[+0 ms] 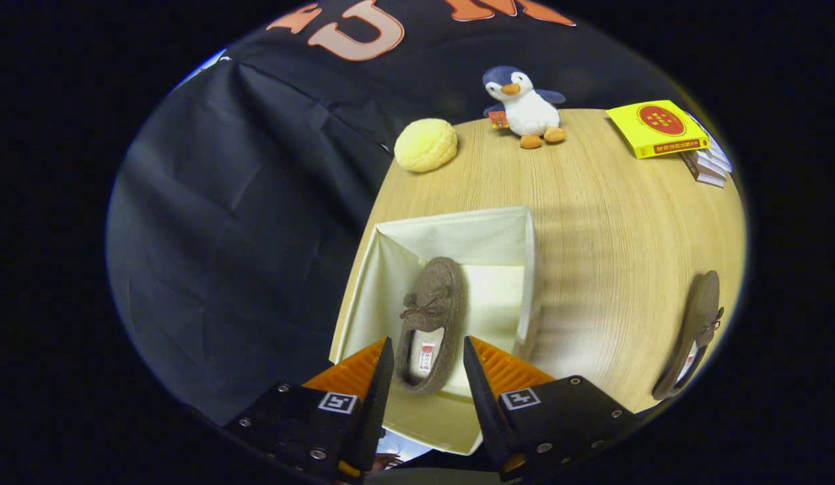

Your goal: Open the storage box then place both shoes into the box .Put the left shoe in first, then the right shoe, with the right side of both shoes facing outward in a uniform manner.

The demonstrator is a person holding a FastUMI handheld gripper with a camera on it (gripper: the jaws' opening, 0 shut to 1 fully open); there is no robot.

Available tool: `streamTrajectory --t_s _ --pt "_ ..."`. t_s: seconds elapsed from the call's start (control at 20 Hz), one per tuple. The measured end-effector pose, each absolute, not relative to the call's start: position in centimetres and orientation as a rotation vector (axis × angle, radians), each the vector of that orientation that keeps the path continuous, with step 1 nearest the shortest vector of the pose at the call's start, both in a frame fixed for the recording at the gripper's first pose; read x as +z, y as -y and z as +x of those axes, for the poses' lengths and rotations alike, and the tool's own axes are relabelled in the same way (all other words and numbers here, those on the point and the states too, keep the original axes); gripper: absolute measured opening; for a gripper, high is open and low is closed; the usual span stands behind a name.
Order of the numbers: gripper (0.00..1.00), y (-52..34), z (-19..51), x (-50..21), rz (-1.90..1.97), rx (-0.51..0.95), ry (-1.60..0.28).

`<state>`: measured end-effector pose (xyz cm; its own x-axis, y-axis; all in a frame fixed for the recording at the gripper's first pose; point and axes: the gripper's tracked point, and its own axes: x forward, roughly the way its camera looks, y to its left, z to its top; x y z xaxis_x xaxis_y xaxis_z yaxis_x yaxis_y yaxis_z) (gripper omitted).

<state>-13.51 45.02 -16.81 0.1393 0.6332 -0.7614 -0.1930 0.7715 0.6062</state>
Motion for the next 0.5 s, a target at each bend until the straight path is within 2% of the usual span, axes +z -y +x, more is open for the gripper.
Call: streamTrajectory --t_s 0.2,0.3,0.5 --pt "0.81 -37.9 -12.2 -15.9 0.398 0.612 -1.183" --pt "0.85 -33.9 -12.1 -16.6 0.373 0.587 -1.145" --pt "0.87 -27.0 -13.3 -19.2 0.346 0.527 -1.138"
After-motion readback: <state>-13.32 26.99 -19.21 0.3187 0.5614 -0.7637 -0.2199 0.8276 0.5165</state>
